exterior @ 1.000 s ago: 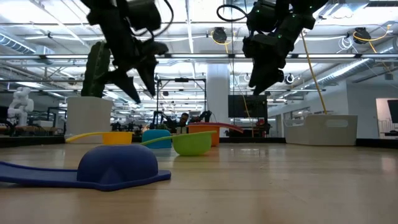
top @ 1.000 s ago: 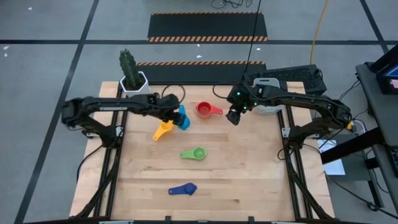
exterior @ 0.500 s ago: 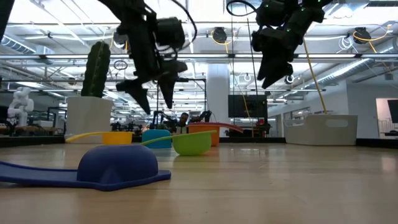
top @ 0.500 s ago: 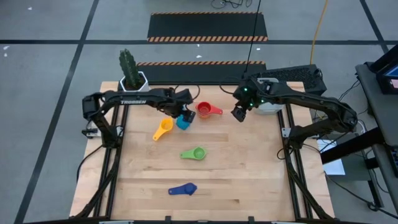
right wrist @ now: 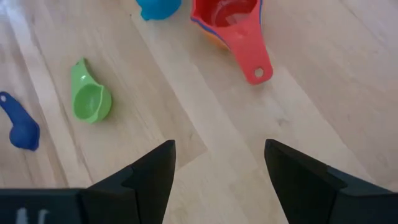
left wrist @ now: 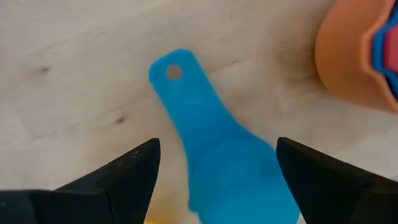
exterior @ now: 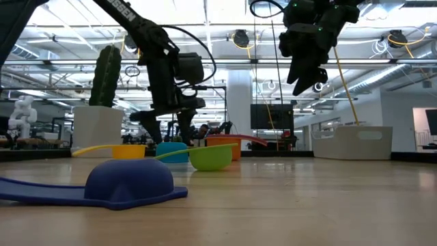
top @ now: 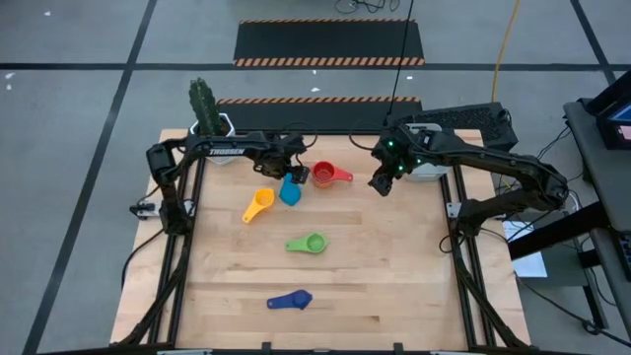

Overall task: Nest measuring cups in basket
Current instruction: Stack the light blue measuring cup on top of the red measuring cup

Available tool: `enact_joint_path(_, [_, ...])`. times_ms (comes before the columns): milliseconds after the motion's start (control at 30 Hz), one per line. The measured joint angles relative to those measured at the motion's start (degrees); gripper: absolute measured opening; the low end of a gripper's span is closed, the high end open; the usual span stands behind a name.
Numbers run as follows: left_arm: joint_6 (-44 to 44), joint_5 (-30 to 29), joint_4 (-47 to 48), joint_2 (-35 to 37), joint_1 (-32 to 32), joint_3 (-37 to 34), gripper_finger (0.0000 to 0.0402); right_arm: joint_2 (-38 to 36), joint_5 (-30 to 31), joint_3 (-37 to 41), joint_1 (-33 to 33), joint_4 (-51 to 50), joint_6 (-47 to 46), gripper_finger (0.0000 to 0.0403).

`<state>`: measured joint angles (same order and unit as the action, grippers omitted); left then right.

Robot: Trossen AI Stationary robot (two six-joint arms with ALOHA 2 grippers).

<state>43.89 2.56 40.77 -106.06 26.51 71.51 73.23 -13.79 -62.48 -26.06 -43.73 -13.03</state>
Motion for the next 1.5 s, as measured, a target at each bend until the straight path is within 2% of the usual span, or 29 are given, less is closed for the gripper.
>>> enact_joint_path(367, [-0.5,4.3,-1.0,-0.9,-2.2,0.0,0.0324,-0.2,0.1,0.0,1.8,-1.8,-0.3,0.0238])
enact_joint_path(900, [-3.7,10.1,-1.5,-0.8,-12.5,0.1,0.0323,-0.2,0.3,0.0,1.8,0.2,0.2,0.0238])
enact_joint_path(1033, [-5.8,10.9,1.3,0.2,-13.9,2.4,0.0323,-0.2,0.4,0.0,1.8,0.2,0.2,0.0238])
enact_joint_path(1200, [-4.2,10.7,14.1,0.3,-12.3,6.6,0.0323,-0.2,0.4,0.0,1.8,0.2,0.2,0.0238])
enact_joint_path(1333, [-7.8,7.2,15.9,0.3,-10.1,6.7,0.0319,-0.2,0.3,0.0,1.8,0.2,0.2,0.0238])
enact_joint_path(1500, [-16.8,4.7,13.9,0.3,-7.6,6.2,0.0284,-0.2,0.3,0.0,1.8,0.2,0.2,0.0238])
